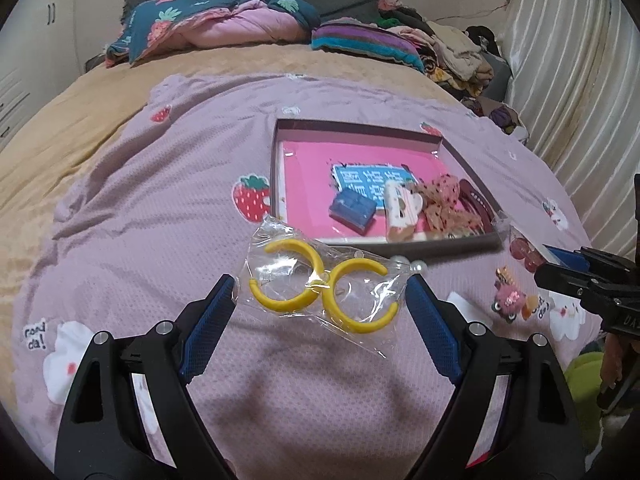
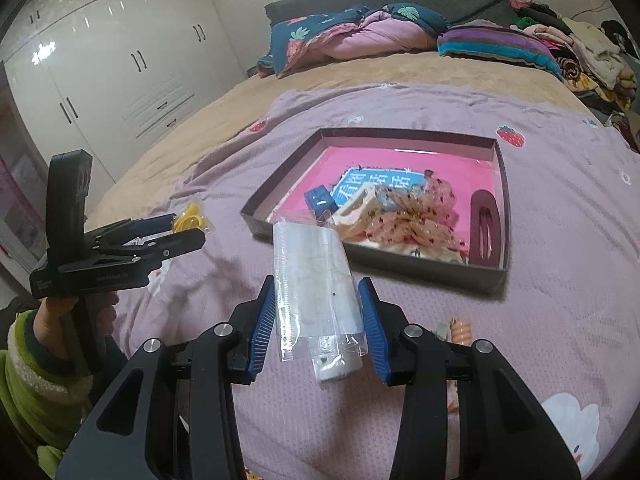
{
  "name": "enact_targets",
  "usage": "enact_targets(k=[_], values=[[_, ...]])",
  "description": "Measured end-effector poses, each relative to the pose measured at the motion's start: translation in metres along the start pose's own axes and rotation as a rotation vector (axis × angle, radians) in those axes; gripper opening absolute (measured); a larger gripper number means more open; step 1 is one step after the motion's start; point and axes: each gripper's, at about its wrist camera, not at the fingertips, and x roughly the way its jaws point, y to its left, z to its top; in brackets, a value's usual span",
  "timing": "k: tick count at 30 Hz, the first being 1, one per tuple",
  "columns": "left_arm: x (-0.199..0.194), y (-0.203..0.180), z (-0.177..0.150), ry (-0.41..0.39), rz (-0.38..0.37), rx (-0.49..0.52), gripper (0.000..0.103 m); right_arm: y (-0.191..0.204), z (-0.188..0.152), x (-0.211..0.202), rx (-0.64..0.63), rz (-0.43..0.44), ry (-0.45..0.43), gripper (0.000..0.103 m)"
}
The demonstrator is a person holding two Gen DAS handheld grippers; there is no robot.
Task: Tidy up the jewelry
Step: 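Carry the yellow hoops and clear packet into the box and open both tools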
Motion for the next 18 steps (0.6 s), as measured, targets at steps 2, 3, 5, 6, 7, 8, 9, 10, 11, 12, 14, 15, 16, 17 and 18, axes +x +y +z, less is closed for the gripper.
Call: enact_targets(k=[2, 3, 5, 6, 7, 8, 9, 10, 11, 12, 14, 15, 16, 17, 18], values=[[0.000, 0.001, 0.006, -0.006, -0.001, -0.001, 0.078, 0.000, 0.004, 0.000, 0.002, 0.003, -0.006, 0.040], [0.000, 0.001, 0.008, -0.008, 0.000, -0.001, 0.078, -0.001, 0.006, 0.000, 0.003, 0.005, -0.009, 0.040], [-0.001, 0.002, 0.011, -0.013, -0.001, -0.003, 0.078, -0.002, 0.011, 0.001, 0.007, 0.008, -0.017, 0.040], [-0.001, 0.002, 0.014, -0.016, -0.001, -0.004, 0.078, -0.003, 0.013, 0.001, 0.008, 0.009, -0.021, 0.040], [-0.001, 0.001, 0.016, -0.018, -0.003, -0.004, 0.078, -0.004, 0.015, 0.001, 0.010, 0.009, -0.026, 0.040], [-0.001, 0.001, 0.018, -0.019, -0.003, -0.003, 0.078, -0.005, 0.017, 0.001, 0.013, 0.009, -0.030, 0.040], [-0.001, 0.000, 0.020, -0.021, -0.004, -0.002, 0.078, -0.005, 0.018, 0.000, 0.015, 0.009, -0.034, 0.040], [0.000, -0.001, 0.022, -0.023, -0.006, 0.000, 0.078, -0.006, 0.021, -0.001, 0.017, 0.009, -0.041, 0.040], [0.000, -0.002, 0.025, -0.026, -0.007, 0.002, 0.078, -0.006, 0.023, -0.001, 0.018, 0.009, -0.045, 0.040], [0.000, -0.002, 0.027, -0.027, -0.007, 0.003, 0.078, -0.007, 0.025, -0.002, 0.019, 0.008, -0.053, 0.040], [0.001, -0.005, 0.031, -0.032, -0.012, 0.003, 0.078, -0.008, 0.029, -0.004, 0.021, 0.006, -0.062, 0.040], [0.001, -0.006, 0.035, -0.035, -0.014, 0.007, 0.078, -0.009, 0.031, -0.005, 0.022, 0.006, -0.067, 0.040], [0.001, -0.008, 0.036, -0.037, -0.015, 0.010, 0.078, -0.010, 0.033, -0.006, 0.023, 0.005, -0.073, 0.040], [0.002, -0.009, 0.040, -0.040, -0.017, 0.012, 0.078, -0.011, 0.035, -0.007, 0.024, 0.002, -0.078, 0.040], [0.003, -0.010, 0.042, -0.042, -0.019, 0.013, 0.078, -0.011, 0.037, -0.008, 0.025, -0.001, -0.082, 0.040]])
